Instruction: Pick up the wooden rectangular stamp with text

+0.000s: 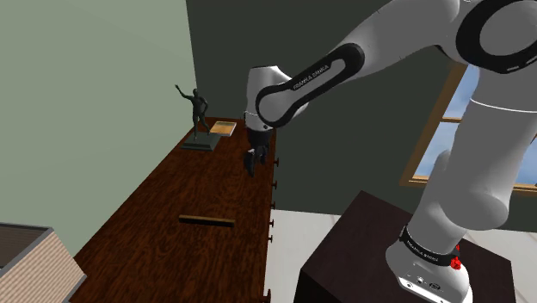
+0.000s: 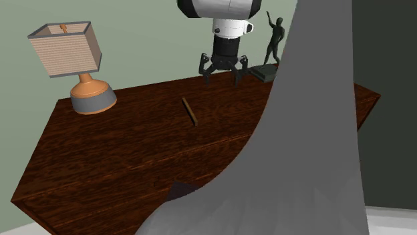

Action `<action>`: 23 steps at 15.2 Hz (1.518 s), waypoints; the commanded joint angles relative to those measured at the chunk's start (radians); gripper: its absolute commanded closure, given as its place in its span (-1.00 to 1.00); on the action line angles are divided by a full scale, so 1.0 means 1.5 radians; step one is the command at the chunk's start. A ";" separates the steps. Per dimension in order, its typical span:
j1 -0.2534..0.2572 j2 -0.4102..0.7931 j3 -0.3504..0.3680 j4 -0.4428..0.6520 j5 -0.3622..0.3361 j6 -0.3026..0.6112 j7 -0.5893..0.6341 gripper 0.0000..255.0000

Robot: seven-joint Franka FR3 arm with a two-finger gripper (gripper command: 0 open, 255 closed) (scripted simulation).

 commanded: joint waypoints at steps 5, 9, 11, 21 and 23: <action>0.031 0.139 0.018 0.088 -0.041 0.058 0.000 -1.00; 0.056 0.232 0.023 0.161 -0.072 0.081 0.001 -1.00; 0.070 0.279 0.024 0.202 -0.088 0.088 0.001 -1.00; 0.126 0.460 0.019 0.373 -0.138 0.103 -0.007 -1.00; 0.128 0.473 0.017 0.376 -0.140 0.113 -0.006 -1.00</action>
